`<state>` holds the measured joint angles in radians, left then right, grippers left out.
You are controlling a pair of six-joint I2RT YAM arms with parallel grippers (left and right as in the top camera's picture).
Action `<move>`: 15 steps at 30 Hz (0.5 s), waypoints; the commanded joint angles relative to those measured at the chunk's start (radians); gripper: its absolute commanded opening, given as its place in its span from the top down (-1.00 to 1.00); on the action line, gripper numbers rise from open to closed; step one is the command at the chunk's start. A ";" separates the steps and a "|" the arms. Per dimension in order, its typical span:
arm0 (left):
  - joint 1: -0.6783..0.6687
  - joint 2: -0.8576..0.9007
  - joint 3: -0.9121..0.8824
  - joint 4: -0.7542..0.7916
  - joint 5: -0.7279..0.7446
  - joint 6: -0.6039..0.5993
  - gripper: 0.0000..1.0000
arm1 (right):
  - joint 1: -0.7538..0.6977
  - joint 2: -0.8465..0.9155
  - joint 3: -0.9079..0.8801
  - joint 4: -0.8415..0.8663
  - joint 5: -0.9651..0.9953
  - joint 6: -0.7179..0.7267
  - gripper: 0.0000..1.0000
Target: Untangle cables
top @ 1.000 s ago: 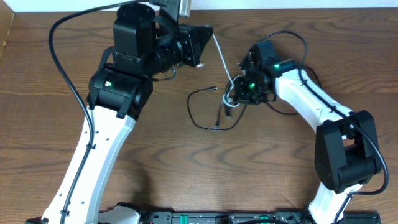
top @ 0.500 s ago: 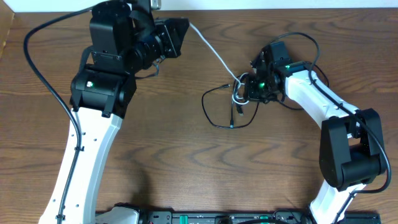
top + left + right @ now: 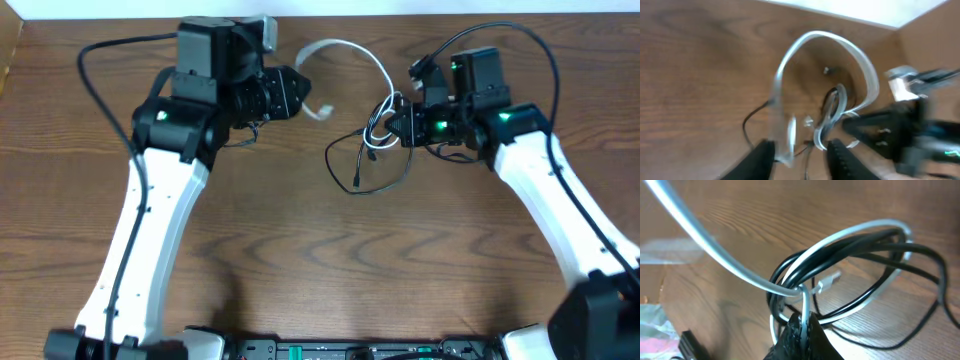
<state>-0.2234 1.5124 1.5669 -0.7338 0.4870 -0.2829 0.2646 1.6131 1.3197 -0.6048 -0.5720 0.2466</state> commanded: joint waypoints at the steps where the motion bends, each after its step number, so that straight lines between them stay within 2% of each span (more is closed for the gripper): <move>1: 0.001 0.034 0.004 -0.013 -0.004 0.034 -0.01 | -0.004 -0.032 0.002 -0.014 0.082 0.108 0.98; 4: -0.008 0.048 0.004 -0.014 -0.002 0.075 -0.10 | -0.004 -0.031 0.002 -0.041 0.182 0.158 0.98; 9: -0.048 0.049 0.004 -0.014 -0.002 0.151 -0.11 | -0.002 -0.021 0.002 -0.079 0.224 0.169 0.98; 15: -0.111 0.051 -0.003 -0.015 -0.004 0.188 -0.09 | -0.002 -0.019 0.002 -0.109 0.222 0.203 0.98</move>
<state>-0.3115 1.5635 1.5665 -0.7456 0.4870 -0.1493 0.2638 1.5902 1.3193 -0.7040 -0.3653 0.4118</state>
